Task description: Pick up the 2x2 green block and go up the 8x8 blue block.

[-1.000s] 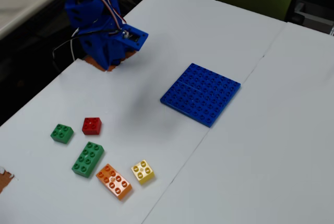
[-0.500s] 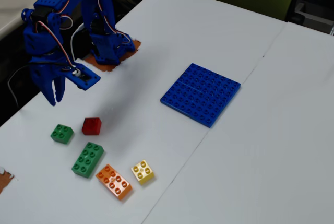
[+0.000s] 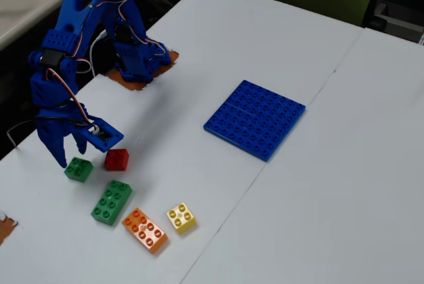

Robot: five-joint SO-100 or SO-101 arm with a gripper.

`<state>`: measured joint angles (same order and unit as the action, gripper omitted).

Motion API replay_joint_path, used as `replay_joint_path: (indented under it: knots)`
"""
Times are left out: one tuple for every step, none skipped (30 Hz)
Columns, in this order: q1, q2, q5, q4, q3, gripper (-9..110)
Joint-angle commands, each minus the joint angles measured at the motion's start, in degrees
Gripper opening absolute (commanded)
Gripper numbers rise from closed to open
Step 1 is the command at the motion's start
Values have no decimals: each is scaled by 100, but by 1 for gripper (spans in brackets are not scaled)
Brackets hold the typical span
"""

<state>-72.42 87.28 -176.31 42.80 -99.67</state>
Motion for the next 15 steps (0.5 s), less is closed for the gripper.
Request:
replay_joint_path:
  knots:
    - [-18, 53, -3683, 123, 264, 24]
    - [-18, 70, -3762, 237, 264, 25]
    - [-18, 97, -3841, 360, 264, 25]
    - [9, 123, -3876, 457, 264, 26]
    - [44, 132, -3876, 510, 264, 26]
    - [70, 123, -3876, 510, 264, 26]
    - [88, 88, -3850, 510, 264, 26]
    - [97, 62, -3823, 466, 264, 26]
    - [97, 26, -3823, 404, 264, 26]
    - [97, -9, -3823, 316, 264, 26]
    - [88, -44, -3841, 220, 264, 26]
    - [70, -79, -3876, 97, 264, 26]
    - [53, -97, -3885, -9, 264, 26]
    - [35, -105, -3929, -132, 264, 26]
    - [18, -123, -3990, -264, 264, 26]
